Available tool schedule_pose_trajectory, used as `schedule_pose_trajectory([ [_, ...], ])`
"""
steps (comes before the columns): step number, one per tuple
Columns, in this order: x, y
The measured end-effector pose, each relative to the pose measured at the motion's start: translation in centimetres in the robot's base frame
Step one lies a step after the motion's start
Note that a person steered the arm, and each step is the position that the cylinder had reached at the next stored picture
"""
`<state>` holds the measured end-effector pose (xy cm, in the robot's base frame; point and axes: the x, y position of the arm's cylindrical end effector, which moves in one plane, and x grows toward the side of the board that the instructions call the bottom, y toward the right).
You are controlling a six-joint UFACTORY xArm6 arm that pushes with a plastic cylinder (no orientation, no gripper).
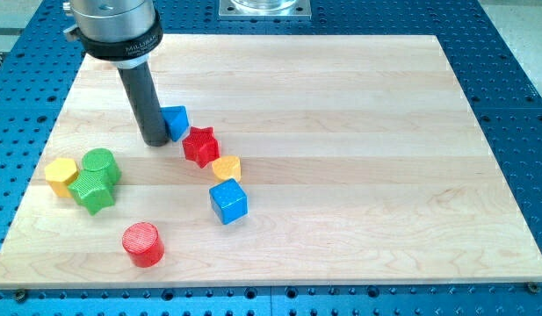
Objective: Keep blue blocks and the red star and the heart in a diagonal line
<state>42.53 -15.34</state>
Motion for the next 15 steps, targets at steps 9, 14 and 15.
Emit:
schedule_pose_trajectory([
  [9,13.3,-0.5],
  [14,7.9,17.4],
  [15,7.9,14.3],
])
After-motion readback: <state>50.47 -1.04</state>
